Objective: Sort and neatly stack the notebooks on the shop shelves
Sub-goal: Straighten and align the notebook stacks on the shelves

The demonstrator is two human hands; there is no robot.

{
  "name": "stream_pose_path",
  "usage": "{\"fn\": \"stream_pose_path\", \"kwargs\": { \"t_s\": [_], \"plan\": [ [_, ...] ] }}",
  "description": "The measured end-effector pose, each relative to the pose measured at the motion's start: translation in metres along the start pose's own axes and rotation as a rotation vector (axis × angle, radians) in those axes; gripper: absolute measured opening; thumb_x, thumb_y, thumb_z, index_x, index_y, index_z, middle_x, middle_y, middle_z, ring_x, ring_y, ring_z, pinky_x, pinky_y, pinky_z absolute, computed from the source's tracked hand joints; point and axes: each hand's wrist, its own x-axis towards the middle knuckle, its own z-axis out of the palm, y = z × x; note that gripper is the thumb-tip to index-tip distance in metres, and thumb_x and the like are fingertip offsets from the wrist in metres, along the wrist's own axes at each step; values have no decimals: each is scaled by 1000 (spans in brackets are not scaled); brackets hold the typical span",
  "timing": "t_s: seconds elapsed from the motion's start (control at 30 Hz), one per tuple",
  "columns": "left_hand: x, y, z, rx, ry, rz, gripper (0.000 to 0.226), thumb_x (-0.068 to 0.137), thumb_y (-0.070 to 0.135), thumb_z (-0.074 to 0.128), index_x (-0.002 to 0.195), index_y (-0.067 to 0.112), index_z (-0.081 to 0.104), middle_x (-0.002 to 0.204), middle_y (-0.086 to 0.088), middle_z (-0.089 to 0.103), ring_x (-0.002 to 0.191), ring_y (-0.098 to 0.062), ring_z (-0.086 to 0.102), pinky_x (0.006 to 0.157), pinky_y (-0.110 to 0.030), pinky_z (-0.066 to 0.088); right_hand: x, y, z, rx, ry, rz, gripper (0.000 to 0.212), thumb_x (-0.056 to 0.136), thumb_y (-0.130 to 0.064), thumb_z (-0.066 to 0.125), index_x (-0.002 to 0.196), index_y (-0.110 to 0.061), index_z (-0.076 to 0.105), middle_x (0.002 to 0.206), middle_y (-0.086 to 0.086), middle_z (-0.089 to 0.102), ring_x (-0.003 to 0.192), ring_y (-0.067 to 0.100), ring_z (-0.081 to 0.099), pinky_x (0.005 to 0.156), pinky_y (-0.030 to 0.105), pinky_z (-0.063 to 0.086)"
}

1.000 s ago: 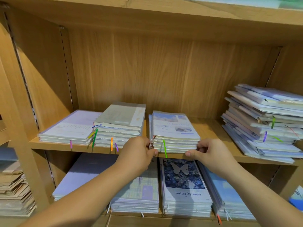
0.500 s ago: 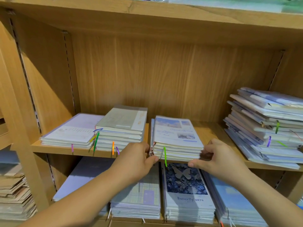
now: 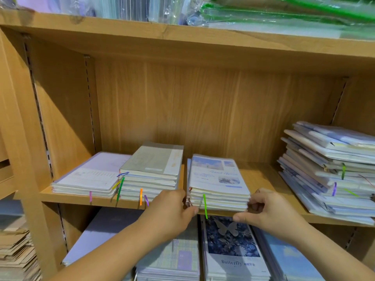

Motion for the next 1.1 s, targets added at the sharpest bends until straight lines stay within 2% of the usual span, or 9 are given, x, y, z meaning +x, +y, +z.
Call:
{"fn": "stream_pose_path", "kwargs": {
  "t_s": [0.07,0.13,0.3,0.43,0.57,0.7,0.87,1.0,1.1],
  "plan": [
    [2,1,-10,48,32,14,32,92,53,65,83,23,57,70,4,58,66,-12,55,58,-31,43,4,-6,-10,79,-68,54,60,51,-88,76,100,-56,66,92,-11,70,80,3,64,69,27,52],
    [6,5,-18,93,65,50,35,90,56,65,77,26,52,69,3,57,67,-13,55,56,-32,40,11,-14,-17,204,-76,155,84,66,-92,62,134,-43,58,108,-15,72,92,-1,66,77,23,50],
    [9,17,-17,99,84,46,33,94,53,62,77,27,53,73,4,56,70,-14,54,57,-31,36,33,-25,-9,347,-55,303,44,98,-60,53,93,-25,79,85,0,78,64,9,59,58,25,42],
    [9,16,-15,96,102,58,23,99,43,61,89,23,63,77,5,60,74,-14,58,64,-32,45,40,-22,-3,364,-50,270,29,102,-47,55,101,-26,74,75,-18,75,56,-5,63,44,10,39],
    [8,18,-13,91,113,54,20,100,40,59,98,21,65,84,3,64,79,-16,60,67,-31,47,41,-20,-3,339,-71,283,30,101,-54,51,102,-34,73,80,-18,75,66,6,60,49,20,40],
    [4,22,-23,102,92,33,26,96,47,62,81,25,58,71,7,57,69,-12,56,59,-30,42,43,-21,-5,323,-78,308,34,98,-62,49,104,-36,69,97,-6,75,81,13,61,59,26,44],
    [22,30,-67,245,365,214,25,93,50,57,90,27,67,79,13,59,77,-9,55,70,-35,52,52,-17,-6,297,-33,267,36,97,-61,54,111,-31,69,91,-7,76,77,13,65,54,24,49],
    [63,33,-80,362,33,116,33,98,50,59,100,20,72,102,5,60,98,-15,56,86,-40,53,76,-26,-14,-71,10,121,29,95,-59,59,98,-31,62,87,-8,71,81,10,68,67,31,57],
    [88,33,-78,447,-135,45,43,98,55,57,104,15,72,119,-3,55,115,-21,50,95,-42,50,95,-36,-17,-291,-17,64,30,94,-64,54,90,-35,52,82,-9,65,73,10,65,61,29,55]
  ]
}}
